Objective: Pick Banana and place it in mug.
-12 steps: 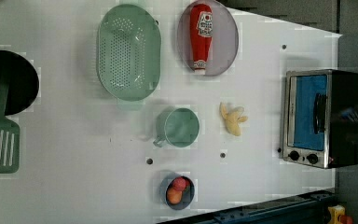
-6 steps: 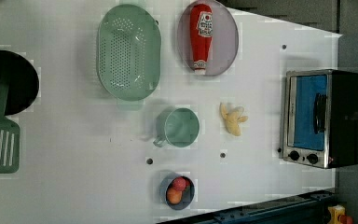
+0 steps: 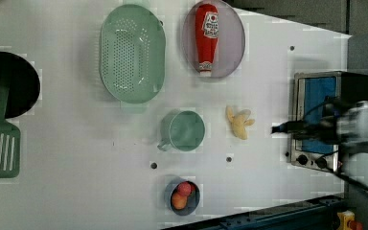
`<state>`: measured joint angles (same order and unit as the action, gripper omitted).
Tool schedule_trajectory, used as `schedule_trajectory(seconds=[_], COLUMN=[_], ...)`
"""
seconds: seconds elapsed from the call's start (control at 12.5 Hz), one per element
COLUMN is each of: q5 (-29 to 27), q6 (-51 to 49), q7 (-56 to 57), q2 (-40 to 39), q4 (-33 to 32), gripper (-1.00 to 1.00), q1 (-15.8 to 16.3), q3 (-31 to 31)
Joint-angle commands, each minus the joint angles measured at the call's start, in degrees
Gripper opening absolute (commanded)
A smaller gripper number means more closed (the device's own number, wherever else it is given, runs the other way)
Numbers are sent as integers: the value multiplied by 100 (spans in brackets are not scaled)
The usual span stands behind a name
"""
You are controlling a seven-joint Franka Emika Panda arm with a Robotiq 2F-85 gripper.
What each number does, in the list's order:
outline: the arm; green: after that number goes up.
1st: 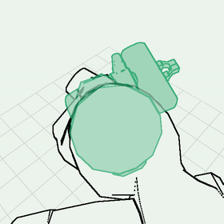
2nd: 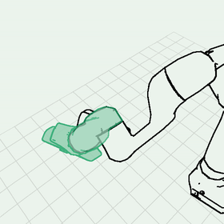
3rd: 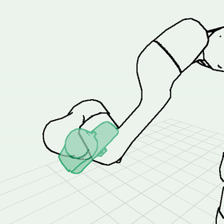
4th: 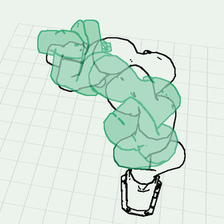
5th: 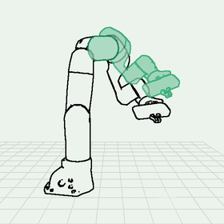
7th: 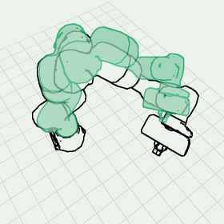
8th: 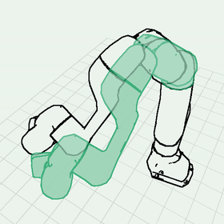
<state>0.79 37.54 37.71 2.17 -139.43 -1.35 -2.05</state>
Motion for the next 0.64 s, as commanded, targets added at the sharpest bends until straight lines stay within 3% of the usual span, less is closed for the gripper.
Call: schedule_trajectory(seconds=[0.08,0.24,0.64], q5=[35,35,36], q6=[729,1400,2942], q7=[2491,3377,3480], q2=[-398,-967,-2075], q4=[12,-48,-50], gripper=[100,100,100], q1=[3,3,4], q3=[28,38,87])
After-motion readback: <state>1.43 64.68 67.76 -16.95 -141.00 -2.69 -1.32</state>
